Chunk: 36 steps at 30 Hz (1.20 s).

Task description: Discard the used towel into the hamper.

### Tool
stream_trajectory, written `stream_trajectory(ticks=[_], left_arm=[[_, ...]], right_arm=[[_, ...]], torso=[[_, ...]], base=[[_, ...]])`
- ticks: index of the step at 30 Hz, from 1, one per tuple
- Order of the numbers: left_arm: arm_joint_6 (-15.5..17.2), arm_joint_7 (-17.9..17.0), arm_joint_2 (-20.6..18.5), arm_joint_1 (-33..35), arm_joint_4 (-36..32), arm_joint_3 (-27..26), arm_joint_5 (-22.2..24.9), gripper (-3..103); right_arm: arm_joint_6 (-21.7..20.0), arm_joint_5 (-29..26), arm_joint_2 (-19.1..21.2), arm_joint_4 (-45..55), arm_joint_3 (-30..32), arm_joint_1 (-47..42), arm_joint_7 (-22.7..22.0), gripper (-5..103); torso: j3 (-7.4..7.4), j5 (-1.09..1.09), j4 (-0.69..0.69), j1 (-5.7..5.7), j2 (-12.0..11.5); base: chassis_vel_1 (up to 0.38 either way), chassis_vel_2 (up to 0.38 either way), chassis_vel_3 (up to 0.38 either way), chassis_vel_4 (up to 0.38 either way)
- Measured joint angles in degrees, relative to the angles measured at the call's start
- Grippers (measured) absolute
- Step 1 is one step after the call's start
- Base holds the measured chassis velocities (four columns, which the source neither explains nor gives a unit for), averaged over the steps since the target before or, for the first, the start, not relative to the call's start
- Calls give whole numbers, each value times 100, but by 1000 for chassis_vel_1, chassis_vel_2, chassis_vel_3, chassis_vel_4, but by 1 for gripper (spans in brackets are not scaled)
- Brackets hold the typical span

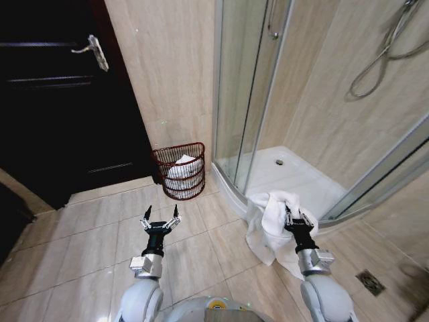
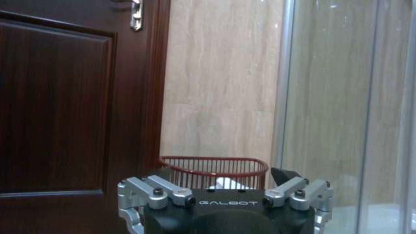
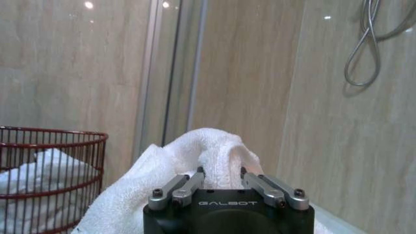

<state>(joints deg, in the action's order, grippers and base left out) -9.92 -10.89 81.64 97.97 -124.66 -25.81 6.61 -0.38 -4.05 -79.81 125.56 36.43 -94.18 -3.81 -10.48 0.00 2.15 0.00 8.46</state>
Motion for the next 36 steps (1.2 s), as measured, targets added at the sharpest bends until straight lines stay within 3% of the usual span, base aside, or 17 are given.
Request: stream_trajectory(ticks=[19, 27, 36], left_arm=[[21, 36, 48, 27, 24, 25, -24, 100], [4, 37, 78, 30, 42, 35, -70, 100], [138, -211, 87, 10, -1, 43, -135, 100]], right_arm=[[103, -41, -12, -44, -224, 189, -7, 17], [107, -40, -25, -47, -247, 170, -4, 17], [129, -34, -16, -26, -253, 152, 21, 17]], torso=[[0, -2, 0, 0, 0], [0, 1, -1, 0, 0], [-25, -1, -1, 4, 37]], base=[[144, 151, -110, -116], [76, 67, 68, 68], [46, 44, 68, 66]])
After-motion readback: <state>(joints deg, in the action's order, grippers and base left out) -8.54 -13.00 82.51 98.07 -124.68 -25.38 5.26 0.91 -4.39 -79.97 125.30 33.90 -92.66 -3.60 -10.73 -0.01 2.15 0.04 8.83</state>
